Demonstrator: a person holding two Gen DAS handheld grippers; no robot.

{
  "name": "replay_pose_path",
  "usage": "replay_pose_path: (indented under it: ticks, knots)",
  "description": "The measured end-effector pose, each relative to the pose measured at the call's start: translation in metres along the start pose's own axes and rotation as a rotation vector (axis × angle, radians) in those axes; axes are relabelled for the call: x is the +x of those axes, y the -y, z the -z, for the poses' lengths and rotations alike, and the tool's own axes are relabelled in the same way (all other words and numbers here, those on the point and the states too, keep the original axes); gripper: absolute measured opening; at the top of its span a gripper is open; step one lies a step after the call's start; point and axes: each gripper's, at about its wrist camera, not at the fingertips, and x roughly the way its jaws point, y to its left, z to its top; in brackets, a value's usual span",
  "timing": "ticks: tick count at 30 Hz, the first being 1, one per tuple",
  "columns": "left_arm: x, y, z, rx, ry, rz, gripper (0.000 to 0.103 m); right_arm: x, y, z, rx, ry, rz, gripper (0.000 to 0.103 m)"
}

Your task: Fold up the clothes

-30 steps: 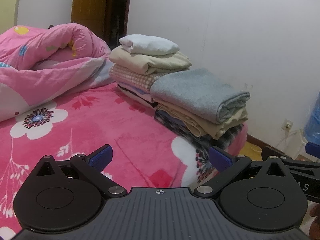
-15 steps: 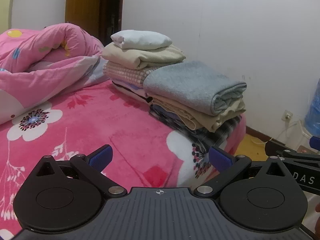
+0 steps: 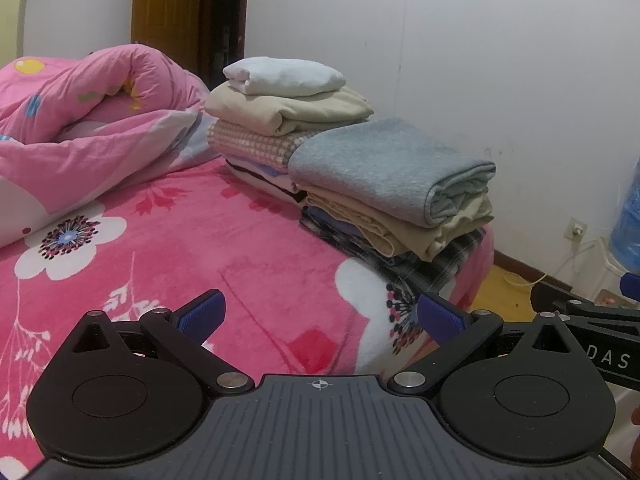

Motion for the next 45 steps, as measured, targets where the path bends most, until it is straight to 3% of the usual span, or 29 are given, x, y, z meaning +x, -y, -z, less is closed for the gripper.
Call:
replay_pose_path:
  ticks: [45]
  knots:
    - [0.0007,-0.0065,0.0045,-0.011,-0.003,-0.017,0.103,-0.0034,-0.0095,0.0034,-0.009,-0.009,-0.001,0.103]
